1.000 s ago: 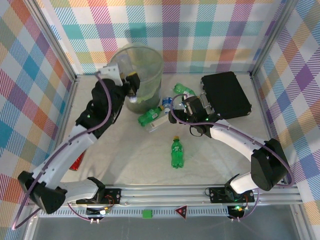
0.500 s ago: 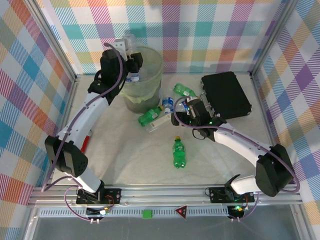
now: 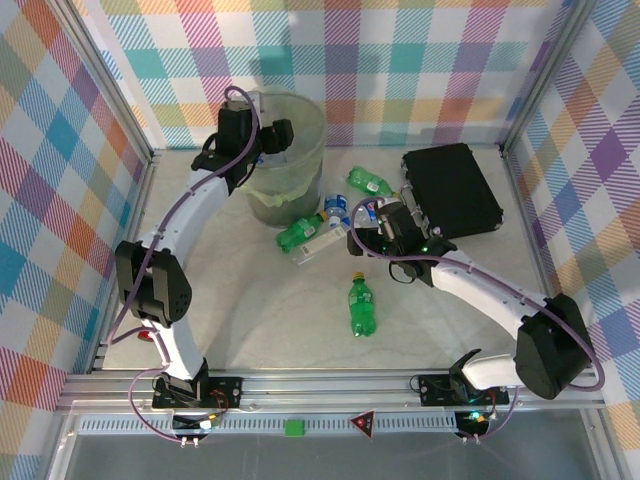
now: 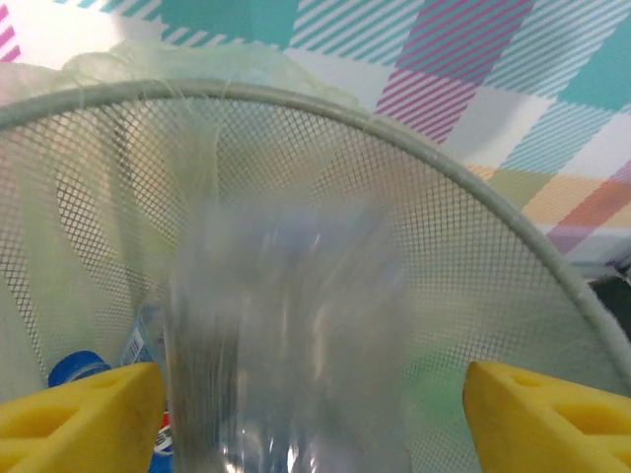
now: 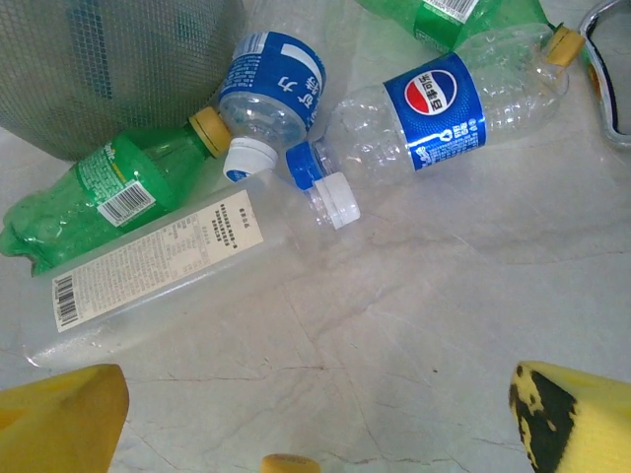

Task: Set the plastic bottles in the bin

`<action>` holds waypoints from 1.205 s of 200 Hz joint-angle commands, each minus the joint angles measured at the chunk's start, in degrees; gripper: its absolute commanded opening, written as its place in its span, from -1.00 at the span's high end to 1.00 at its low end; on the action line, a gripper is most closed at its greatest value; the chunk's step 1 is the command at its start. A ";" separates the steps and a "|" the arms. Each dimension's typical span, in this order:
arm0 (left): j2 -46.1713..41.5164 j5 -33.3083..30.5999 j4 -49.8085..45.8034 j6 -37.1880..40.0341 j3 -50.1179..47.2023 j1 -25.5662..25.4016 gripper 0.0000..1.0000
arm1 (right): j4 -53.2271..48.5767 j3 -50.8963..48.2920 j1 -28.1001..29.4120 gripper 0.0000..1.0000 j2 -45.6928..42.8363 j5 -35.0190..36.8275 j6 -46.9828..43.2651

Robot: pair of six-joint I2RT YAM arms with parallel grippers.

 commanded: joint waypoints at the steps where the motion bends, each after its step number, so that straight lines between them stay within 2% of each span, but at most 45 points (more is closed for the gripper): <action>1: -1.01 2.02 -0.31 -0.96 2.48 0.47 -0.71 | -0.79 -0.45 0.20 -0.98 -0.96 1.00 -0.36; 66: -7.55 5.01 4.34 -3.61 -1.13 0.47 -0.94 | -1.42 0.86 0.20 -0.98 0.74 0.73 -0.07; 110: -17.18 8.07 11.28 -6.95 -10.97 0.47 -0.99 | -6.00 2.32 0.16 -0.98 2.57 -0.32 1.16; 159: -29.64 7.97 15.89 -12.56 -28.14 0.45 -0.99 | -11.70 0.27 0.20 -0.98 2.00 -6.92 4.74; 181: -34.10 7.93 17.23 -16.11 -36.75 0.47 -0.99 | -13.18 -1.54 0.20 -0.97 1.57 -12.70 7.00; 241: -39.10 7.82 11.77 -20.13 -49.74 0.30 -0.99 | -10.13 -7.21 0.44 -0.98 3.67 -23.61 13.39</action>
